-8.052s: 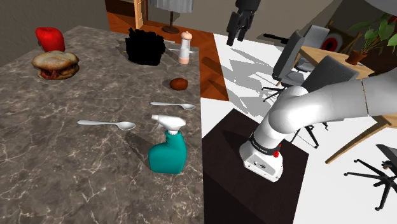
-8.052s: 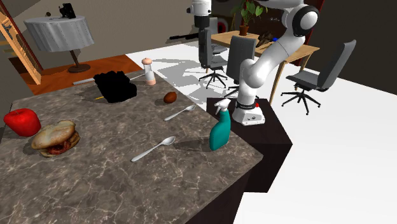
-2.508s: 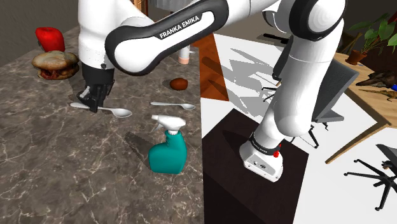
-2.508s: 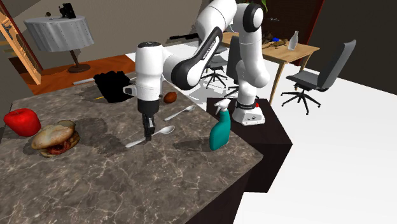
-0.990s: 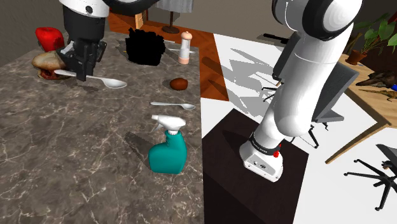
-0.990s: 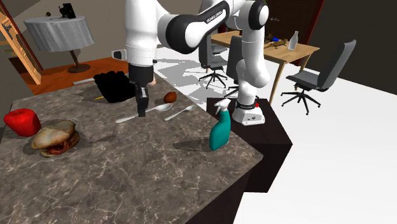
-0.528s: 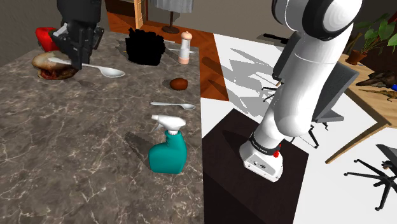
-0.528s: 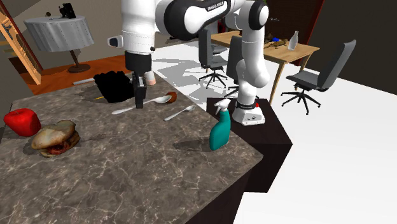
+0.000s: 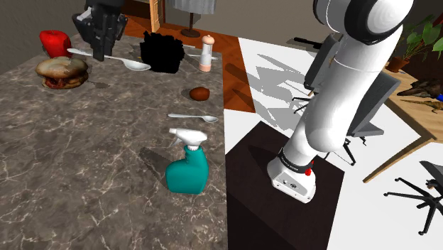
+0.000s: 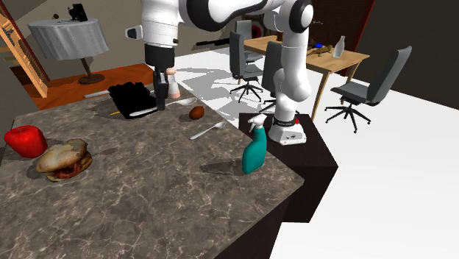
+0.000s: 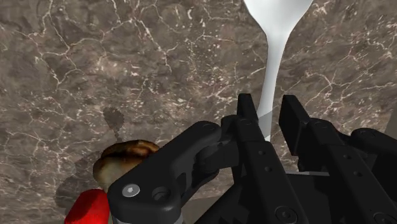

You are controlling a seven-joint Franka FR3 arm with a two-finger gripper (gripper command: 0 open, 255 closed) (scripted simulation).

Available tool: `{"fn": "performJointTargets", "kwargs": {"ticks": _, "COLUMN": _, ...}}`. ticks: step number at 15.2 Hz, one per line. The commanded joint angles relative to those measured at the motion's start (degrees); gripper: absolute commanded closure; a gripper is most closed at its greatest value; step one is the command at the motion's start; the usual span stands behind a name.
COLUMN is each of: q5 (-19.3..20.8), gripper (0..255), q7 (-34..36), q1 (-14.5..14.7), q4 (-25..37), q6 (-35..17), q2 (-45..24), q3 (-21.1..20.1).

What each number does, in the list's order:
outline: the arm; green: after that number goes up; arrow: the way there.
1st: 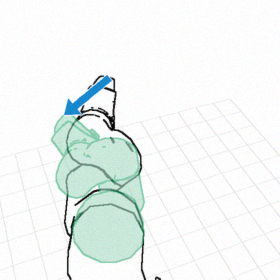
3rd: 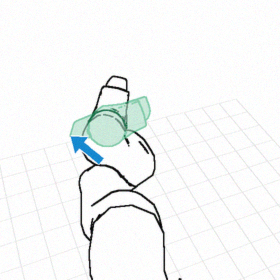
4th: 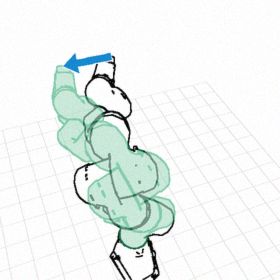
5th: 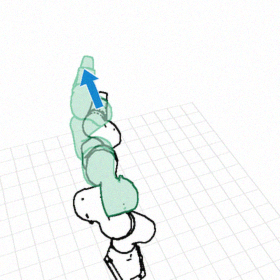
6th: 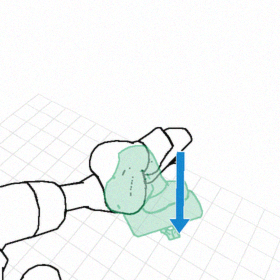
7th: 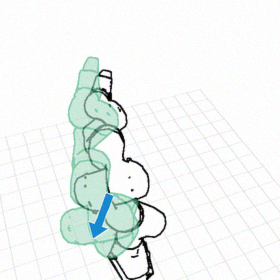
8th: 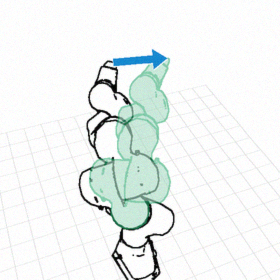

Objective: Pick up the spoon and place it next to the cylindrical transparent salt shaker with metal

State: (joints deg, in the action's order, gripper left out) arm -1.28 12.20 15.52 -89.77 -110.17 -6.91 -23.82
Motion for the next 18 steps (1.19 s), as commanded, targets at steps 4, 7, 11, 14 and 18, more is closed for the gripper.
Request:
{"fn": "performJointTargets", "kwargs": {"ticks": 4, "q5": -4.55, "gripper": 255, "q7": -8.01, "q1": -4.34, "q4": -7.31, "q6": -0.89, "q2": 6.33, "q3": 2.94}}
{"fn": "performJointTargets", "kwargs": {"ticks": 7, "q5": -6.57, "gripper": 255, "q7": -12.72, "q1": -6.43, "q4": -10.36, "q6": -0.77, "q2": 9.14, "q3": 5.14}}
{"fn": "performJointTargets", "kwargs": {"ticks": 11, "q5": -8.56, "gripper": 255, "q7": -18.84, "q1": -8.96, "q4": -13.36, "q6": -0.23, "q2": 11.97, "q3": 8.26}}
{"fn": "performJointTargets", "kwargs": {"ticks": 14, "q5": -9.59, "gripper": 255, "q7": -23.28, "q1": -10.76, "q4": -14.87, "q6": 0.4, "q2": 13.44, "q3": 10.69}}
{"fn": "performJointTargets", "kwargs": {"ticks": 18, "q5": -10.51, "gripper": 255, "q7": -29.04, "q1": -13.09, "q4": -15.93, "q6": 1.45, "q2": 14.53, "q3": 13.97}}
